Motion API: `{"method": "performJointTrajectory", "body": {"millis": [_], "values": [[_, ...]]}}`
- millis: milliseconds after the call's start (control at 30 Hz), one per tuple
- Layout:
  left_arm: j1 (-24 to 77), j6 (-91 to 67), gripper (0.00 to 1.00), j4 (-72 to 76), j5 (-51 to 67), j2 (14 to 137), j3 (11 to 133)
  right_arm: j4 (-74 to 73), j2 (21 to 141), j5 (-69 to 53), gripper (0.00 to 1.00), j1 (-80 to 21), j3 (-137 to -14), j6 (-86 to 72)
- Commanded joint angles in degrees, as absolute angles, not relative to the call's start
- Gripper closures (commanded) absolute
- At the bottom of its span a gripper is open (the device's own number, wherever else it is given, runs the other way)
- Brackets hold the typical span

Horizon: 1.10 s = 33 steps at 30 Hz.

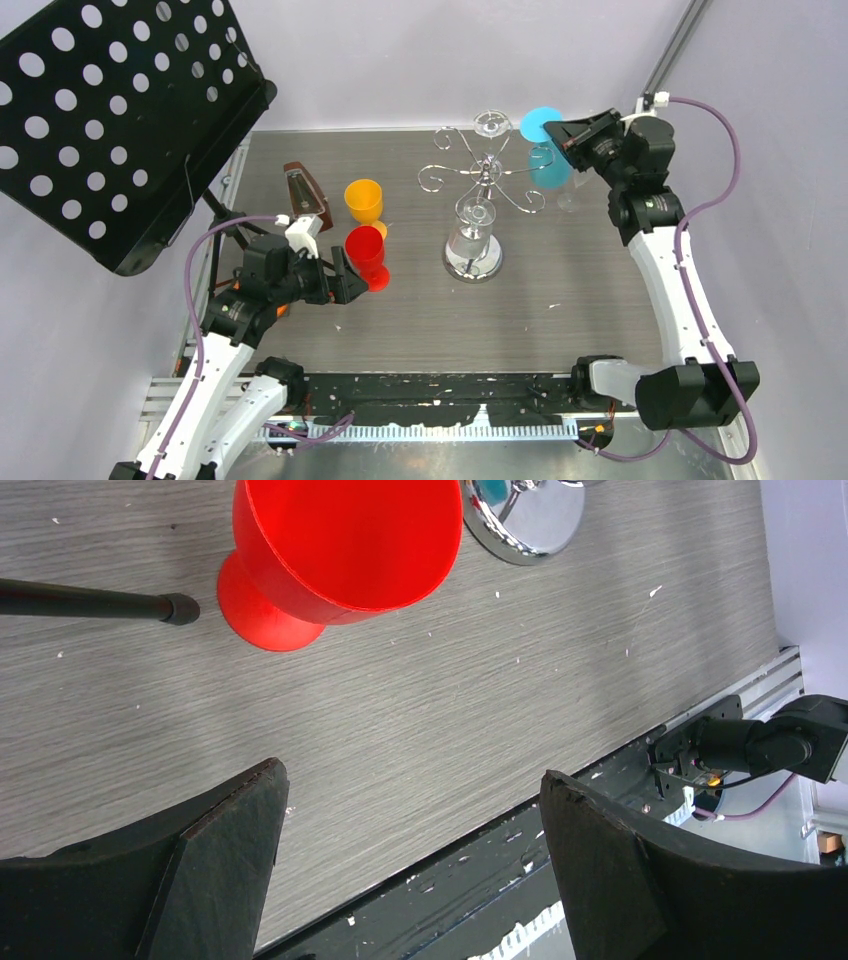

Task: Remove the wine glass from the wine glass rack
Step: Pick up the wine glass from the wine rack, then place the wine glass at the center of the board.

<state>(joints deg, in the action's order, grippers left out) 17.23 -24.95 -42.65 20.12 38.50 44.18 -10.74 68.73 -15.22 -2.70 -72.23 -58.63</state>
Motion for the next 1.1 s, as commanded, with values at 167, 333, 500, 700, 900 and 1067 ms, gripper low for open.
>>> {"method": "performJointTrajectory", "body": {"millis": [167, 333, 500, 700, 900, 1067], "values": [[17.0, -23.8, 0.06, -40.5, 20.5, 38.6, 44.1, -7.1, 60.8, -14.2, 0.94, 2.7, -70.4, -57.2], [16.9, -23.8, 0.02, -40.6, 20.0, 38.7, 44.2, -8.1, 54.8, -13.2, 0.94, 3.7, -67.1, -54.7], [17.0, -23.6, 0.00, -40.6, 19.8, 38.9, 44.3, -11.0, 48.9, -12.7, 0.94, 3.8, -64.2, -50.9], [17.0, -23.5, 0.00, -40.8, 19.4, 39.0, 44.5, -14.4, 39.4, -16.5, 0.94, 3.8, -58.3, -47.7], [17.0, -23.1, 0.00, -41.0, 19.3, 38.4, 44.6, -20.0, 33.0, -23.5, 0.94, 3.8, -54.5, -43.6], [17.0, -22.9, 0.00, -40.8, 19.6, 37.9, 44.6, -25.0, 29.5, -32.2, 0.94, 3.8, -53.5, -37.9]]}}
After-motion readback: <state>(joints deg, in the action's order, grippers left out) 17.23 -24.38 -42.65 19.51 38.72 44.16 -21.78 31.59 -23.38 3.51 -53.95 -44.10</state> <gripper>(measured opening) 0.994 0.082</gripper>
